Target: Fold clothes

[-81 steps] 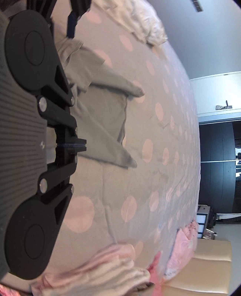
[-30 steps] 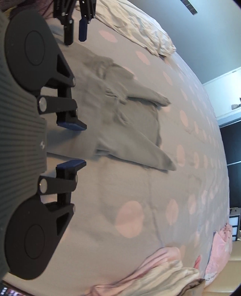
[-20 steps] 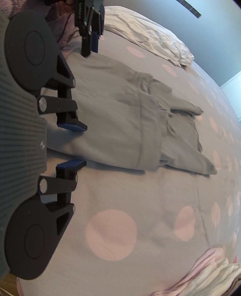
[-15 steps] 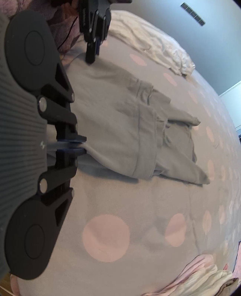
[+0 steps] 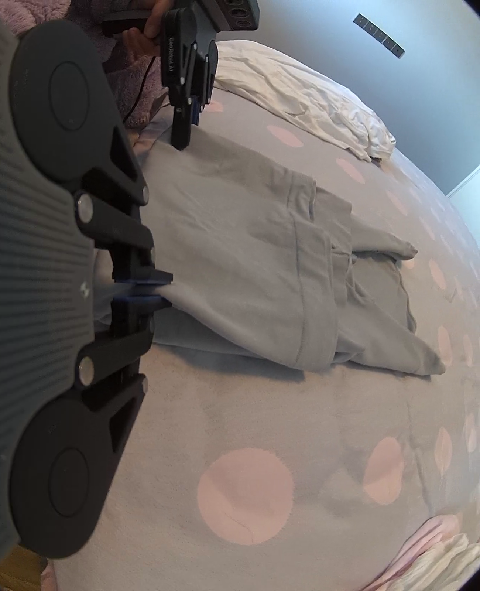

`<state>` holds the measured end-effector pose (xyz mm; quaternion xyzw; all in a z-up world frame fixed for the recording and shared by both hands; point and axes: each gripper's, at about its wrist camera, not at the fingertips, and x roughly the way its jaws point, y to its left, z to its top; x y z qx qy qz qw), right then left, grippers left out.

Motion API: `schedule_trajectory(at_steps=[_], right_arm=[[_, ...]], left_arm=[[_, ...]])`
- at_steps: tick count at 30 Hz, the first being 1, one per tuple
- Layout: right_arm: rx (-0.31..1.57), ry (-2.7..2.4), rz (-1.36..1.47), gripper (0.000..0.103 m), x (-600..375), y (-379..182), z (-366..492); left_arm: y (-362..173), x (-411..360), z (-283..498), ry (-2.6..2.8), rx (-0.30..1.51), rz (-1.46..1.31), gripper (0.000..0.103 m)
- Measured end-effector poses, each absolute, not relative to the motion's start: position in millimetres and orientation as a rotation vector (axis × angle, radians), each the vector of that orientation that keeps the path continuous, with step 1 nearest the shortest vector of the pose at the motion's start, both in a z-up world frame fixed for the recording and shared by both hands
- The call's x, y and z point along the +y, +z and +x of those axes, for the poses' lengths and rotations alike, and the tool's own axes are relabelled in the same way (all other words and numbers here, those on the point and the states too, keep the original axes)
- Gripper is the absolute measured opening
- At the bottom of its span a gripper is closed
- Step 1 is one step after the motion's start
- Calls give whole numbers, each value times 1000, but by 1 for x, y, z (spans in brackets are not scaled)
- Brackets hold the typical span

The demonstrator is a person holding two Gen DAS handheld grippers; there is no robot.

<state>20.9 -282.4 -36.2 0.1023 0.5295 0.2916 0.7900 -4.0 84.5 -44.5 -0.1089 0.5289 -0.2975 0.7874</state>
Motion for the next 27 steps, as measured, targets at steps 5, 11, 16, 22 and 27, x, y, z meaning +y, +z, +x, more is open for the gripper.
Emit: schedule_trajectory(at_steps=[5,11,16,22,27], right_arm=[[1145,670,248,6,-291,-26,17],[1225,690,184,6,-284,-36,10],[1282,658,191,6,-283,-57,18],[1297,634,174,7,-280,-59,19],[1224,574,0,33,-273,-41,5]], left_arm=[[-34,86,-20,-692,1142,-235,6],[-48,80,-15,-712,1207,-202,6],[-71,78,-5,-670,1303,-187,6],[-71,78,-6,-661,1306,-187,8],[-51,73,-17,-608,1249,-57,25]])
